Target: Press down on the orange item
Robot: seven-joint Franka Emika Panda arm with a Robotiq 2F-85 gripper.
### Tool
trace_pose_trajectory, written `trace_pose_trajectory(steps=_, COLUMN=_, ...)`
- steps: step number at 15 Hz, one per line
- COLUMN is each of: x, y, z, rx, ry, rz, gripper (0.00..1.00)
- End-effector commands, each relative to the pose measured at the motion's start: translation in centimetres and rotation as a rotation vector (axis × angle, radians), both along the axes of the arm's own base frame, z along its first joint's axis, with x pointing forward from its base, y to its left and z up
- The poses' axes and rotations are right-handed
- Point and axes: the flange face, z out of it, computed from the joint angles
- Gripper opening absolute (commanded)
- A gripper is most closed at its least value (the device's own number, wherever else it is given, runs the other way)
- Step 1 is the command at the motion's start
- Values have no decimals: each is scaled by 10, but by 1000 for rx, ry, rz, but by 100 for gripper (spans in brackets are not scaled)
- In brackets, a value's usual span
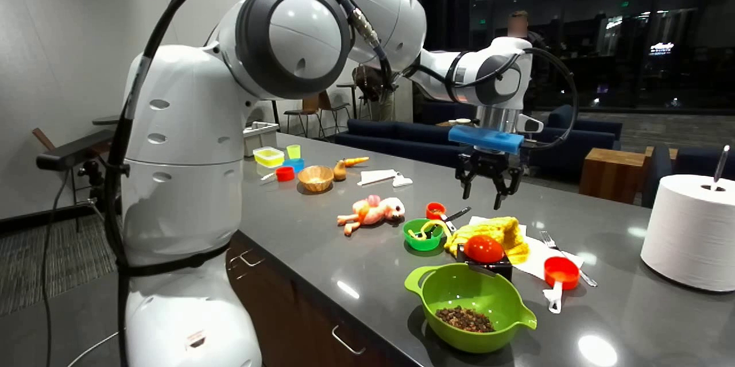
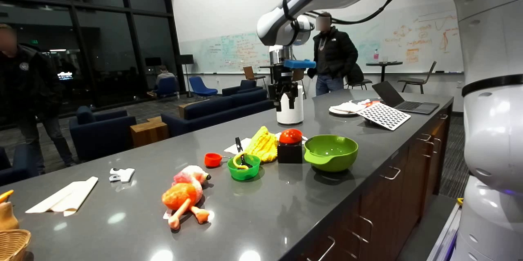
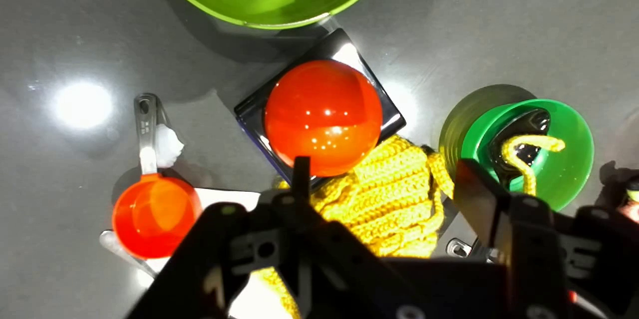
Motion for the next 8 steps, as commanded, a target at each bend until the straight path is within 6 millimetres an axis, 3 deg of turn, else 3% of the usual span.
trace_pose_trajectory(steps=1, x=1, y=-4, z=4, rx=-9, ry=-10, rz=10, gripper=45)
trace_pose_trajectory(steps=6, x=-2, y=-11, z=-11, rx=-13, ry=19, rz=-13, gripper=6)
trace_pose_trajectory(steps=8, x=-3, y=-16, z=-19, rx=-14, ry=30, rz=-24, gripper=0)
